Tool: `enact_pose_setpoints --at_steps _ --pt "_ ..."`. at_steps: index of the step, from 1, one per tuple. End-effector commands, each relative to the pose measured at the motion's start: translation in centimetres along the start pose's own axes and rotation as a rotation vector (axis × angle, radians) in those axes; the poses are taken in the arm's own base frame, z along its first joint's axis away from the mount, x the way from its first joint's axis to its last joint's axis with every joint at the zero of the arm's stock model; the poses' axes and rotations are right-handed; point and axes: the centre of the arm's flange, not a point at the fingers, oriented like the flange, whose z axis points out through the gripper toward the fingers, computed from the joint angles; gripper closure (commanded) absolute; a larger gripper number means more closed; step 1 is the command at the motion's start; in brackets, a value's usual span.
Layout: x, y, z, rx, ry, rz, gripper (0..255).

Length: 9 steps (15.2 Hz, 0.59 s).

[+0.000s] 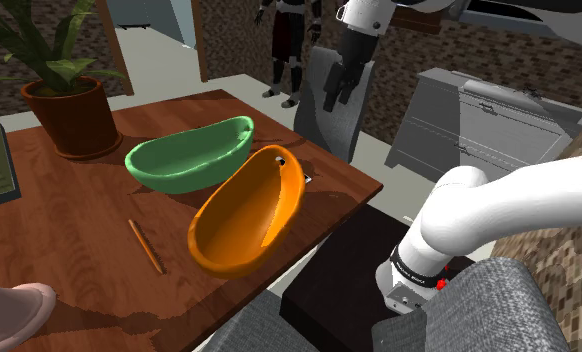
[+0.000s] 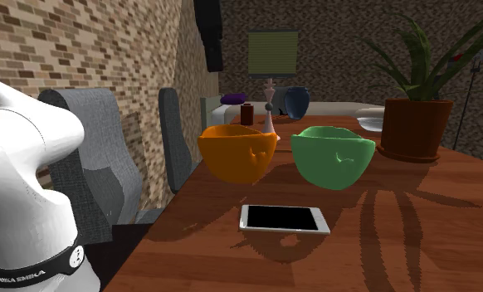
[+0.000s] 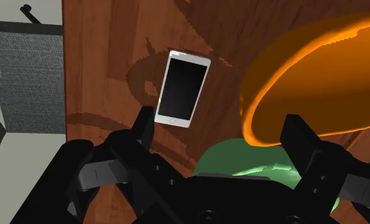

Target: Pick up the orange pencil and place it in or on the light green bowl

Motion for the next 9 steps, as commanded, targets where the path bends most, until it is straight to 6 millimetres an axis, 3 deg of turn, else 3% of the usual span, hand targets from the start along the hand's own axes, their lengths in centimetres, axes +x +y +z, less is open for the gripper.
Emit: enact_pose_setpoints --at_steps 1,9 --pt "0.0 0.0 0.0 0.0 0.0 0.0 0" --pt "3.9 -7.5 6.0 0.023 -0.008 0.047 0"
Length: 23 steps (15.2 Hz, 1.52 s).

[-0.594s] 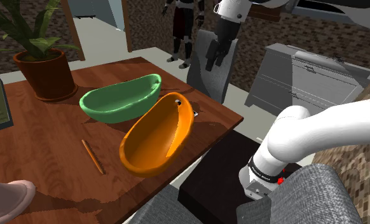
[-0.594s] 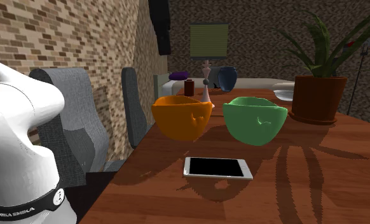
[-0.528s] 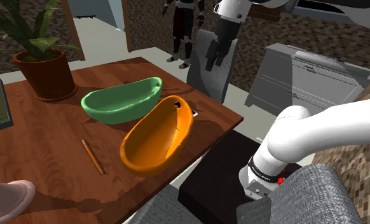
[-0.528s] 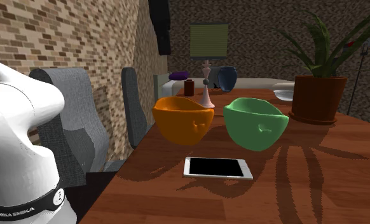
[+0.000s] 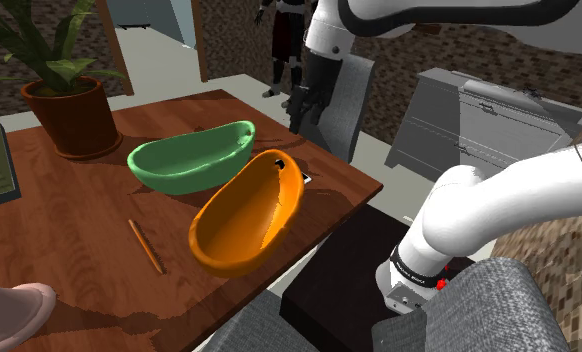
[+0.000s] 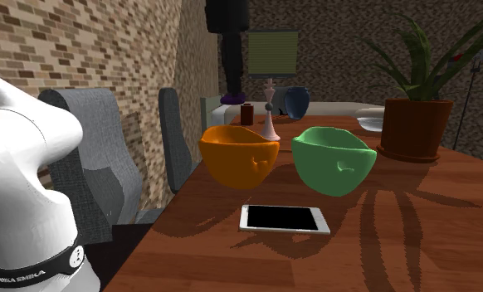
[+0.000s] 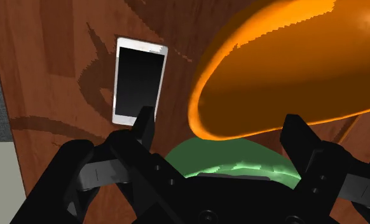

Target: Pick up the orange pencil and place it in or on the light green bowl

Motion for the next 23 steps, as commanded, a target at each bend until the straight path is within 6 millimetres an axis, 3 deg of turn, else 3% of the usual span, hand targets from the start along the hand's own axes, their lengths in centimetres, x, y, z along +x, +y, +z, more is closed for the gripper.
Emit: enact_pose_setpoints --at_steps 1,23 --pt "0.9 -1.8 1.4 0.006 -0.001 0.013 0" --pt "12.7 -22.2 17.4 0.069 -0.022 0.142 0"
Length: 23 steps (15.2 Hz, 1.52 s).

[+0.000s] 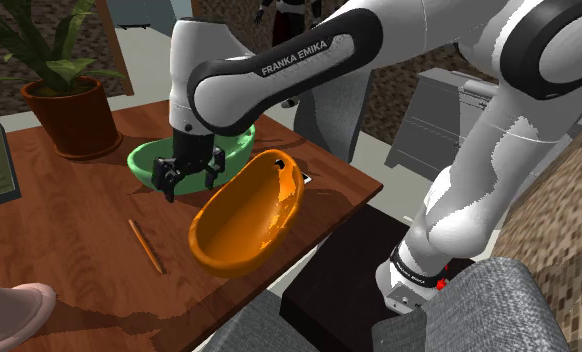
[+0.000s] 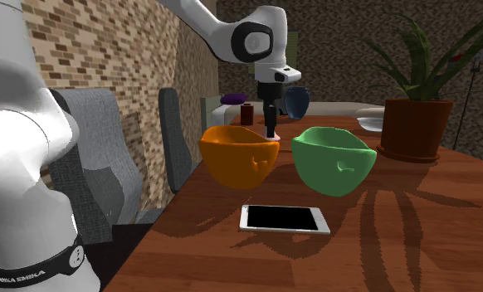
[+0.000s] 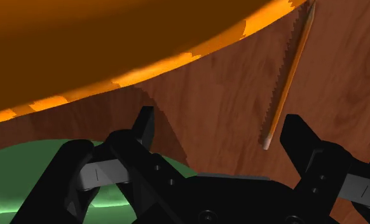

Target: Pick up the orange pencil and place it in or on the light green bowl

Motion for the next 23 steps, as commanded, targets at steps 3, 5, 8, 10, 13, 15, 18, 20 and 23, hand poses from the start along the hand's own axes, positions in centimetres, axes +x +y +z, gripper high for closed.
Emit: enact_pose_setpoints --at_steps 3,5,8,10,13,15,18,20,23 --pt "1.9 -3.8 3.1 0.012 -0.004 0.026 0" --pt "2.9 -5.7 4.6 0.018 -0.006 0.038 0" --pt "4.5 -8.4 6.8 0.027 -0.009 0.055 0" --pt "4.5 -8.6 7.5 0.027 -0.009 0.056 0" --pt "4.5 -8.7 9.0 0.027 -0.009 0.056 0" --pt "4.5 -8.7 10.1 0.027 -0.009 0.056 0" --pt "4.5 -8.7 10.9 0.027 -0.009 0.056 0" --pt "4.5 -8.7 10.9 0.027 -0.009 0.056 0" --pt "4.5 -8.7 10.9 0.027 -0.009 0.056 0"
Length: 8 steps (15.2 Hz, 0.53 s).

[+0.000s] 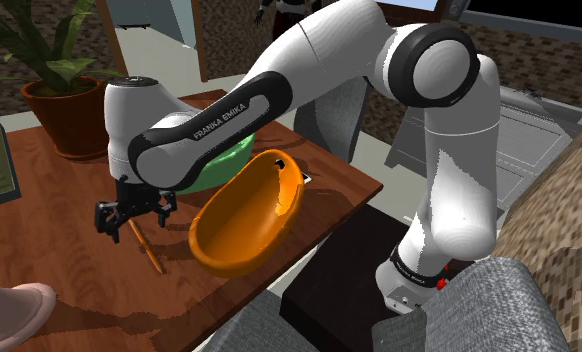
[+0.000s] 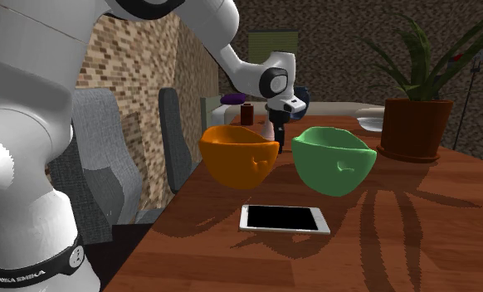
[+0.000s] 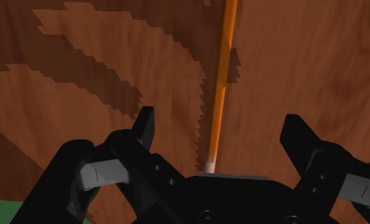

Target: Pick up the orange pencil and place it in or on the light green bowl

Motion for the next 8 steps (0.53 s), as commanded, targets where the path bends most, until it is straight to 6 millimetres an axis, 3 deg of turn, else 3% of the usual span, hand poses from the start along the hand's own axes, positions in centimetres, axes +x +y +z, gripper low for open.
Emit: enact_pose_setpoints --at_steps 1,2,8 --pt "0.0 0.0 0.0 0.0 0.0 0.0 0" --pt "0.0 0.0 0.0 0.0 0.0 0.0 255" --pt "0.0 0.0 0.0 0.0 0.0 0.0 255"
